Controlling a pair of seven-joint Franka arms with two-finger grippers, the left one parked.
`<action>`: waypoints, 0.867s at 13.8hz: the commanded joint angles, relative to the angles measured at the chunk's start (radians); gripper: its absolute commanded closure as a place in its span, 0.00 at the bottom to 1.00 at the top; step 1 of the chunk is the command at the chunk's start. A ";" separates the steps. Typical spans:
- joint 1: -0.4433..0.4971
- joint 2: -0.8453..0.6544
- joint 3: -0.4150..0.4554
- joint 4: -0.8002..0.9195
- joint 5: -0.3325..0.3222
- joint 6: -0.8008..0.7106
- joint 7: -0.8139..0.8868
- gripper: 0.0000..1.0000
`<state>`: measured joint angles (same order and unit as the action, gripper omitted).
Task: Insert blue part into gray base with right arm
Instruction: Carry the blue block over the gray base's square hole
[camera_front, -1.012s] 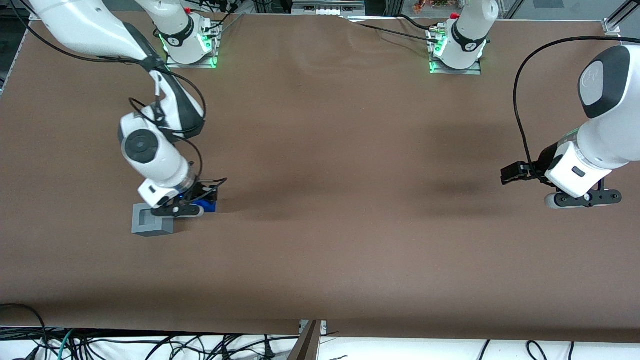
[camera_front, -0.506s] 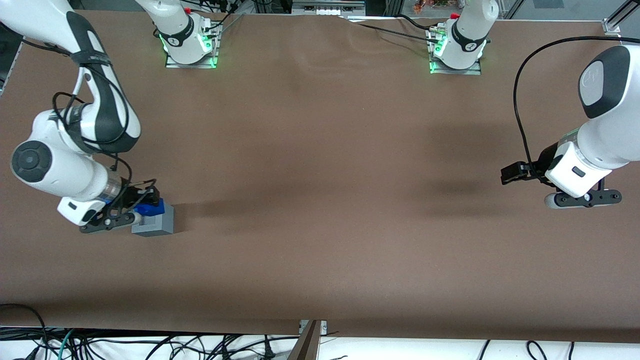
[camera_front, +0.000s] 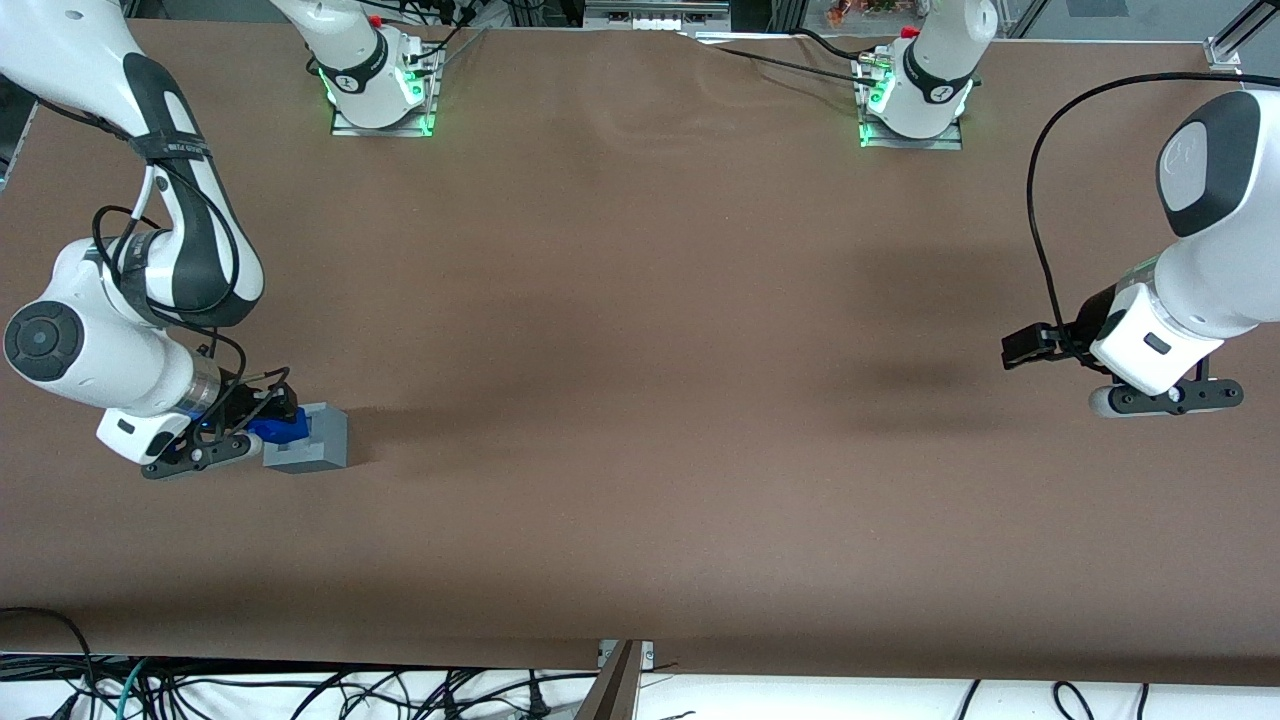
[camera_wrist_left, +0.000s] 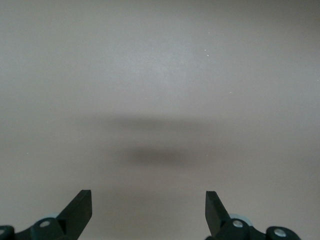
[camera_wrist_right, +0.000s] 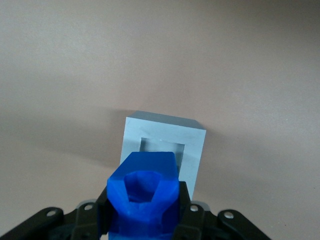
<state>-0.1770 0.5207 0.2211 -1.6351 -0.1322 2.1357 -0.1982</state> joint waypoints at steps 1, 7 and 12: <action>-0.001 0.015 -0.009 0.012 0.016 0.015 -0.015 0.60; -0.001 0.032 -0.011 0.011 0.040 0.036 0.058 0.60; -0.001 0.041 -0.012 0.011 0.040 0.055 0.060 0.60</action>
<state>-0.1778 0.5526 0.2096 -1.6350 -0.1093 2.1768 -0.1482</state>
